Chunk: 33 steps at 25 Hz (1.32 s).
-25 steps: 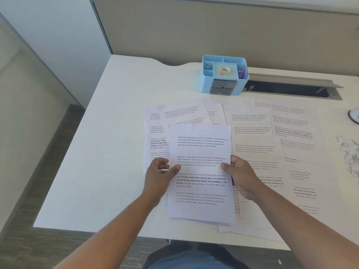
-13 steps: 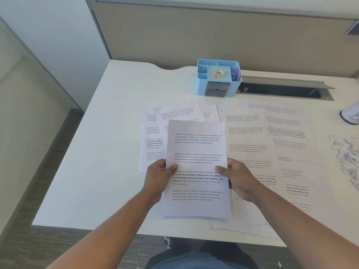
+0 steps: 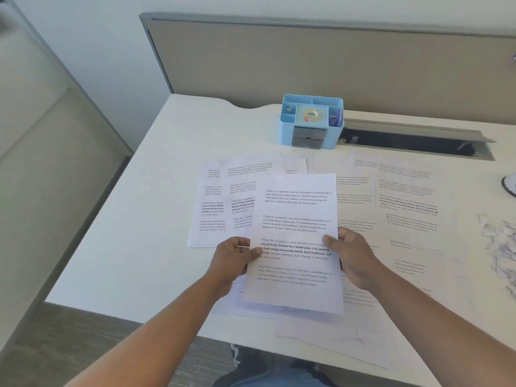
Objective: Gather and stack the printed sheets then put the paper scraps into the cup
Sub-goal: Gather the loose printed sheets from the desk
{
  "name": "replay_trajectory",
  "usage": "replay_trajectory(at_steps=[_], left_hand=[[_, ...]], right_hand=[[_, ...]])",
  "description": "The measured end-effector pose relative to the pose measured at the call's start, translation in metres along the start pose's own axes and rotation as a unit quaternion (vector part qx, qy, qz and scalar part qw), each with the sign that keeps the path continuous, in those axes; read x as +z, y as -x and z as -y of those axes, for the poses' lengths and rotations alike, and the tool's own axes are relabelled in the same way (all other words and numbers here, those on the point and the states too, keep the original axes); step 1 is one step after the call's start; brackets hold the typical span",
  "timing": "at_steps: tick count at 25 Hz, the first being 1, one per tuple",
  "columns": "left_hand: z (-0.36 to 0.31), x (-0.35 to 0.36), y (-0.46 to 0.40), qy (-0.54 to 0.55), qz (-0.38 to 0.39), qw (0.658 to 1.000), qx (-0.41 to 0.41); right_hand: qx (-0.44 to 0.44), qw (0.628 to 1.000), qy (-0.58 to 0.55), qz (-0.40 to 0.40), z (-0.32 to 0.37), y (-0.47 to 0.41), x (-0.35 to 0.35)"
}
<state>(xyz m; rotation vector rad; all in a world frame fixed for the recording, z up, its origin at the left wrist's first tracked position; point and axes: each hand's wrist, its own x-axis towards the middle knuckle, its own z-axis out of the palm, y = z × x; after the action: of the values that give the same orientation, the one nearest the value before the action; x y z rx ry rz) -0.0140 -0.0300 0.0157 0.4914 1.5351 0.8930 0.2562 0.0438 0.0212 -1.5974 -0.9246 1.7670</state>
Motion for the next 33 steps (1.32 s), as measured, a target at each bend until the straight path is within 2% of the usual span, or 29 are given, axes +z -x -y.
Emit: replay_trajectory(at_steps=[3,6,12,17,25,33], left_hand=[[-0.001,0.021,0.010,0.000,0.008,1.000,-0.004],[0.002,0.035,0.013,0.003,-0.017,1.000,0.003],[-0.004,0.038,0.009,-0.031,-0.109,0.993,0.029],[-0.021,0.023,-0.023,-0.122,-0.207,0.969,0.061],[-0.048,0.001,-0.091,-0.217,-0.243,0.945,0.016],[-0.065,0.007,-0.118,-0.288,-0.265,0.920,-0.025]], right_hand=[[0.000,1.000,-0.002,0.013,0.008,-0.008,-0.019],[-0.002,1.000,-0.008,0.020,0.015,-0.016,-0.032],[-0.004,1.000,-0.007,0.015,0.027,-0.027,-0.039],[0.001,1.000,-0.007,-0.008,0.030,-0.037,-0.037],[0.022,0.999,0.002,-0.036,0.033,-0.062,-0.027],[0.031,0.998,-0.009,-0.049,0.040,-0.089,-0.017]])
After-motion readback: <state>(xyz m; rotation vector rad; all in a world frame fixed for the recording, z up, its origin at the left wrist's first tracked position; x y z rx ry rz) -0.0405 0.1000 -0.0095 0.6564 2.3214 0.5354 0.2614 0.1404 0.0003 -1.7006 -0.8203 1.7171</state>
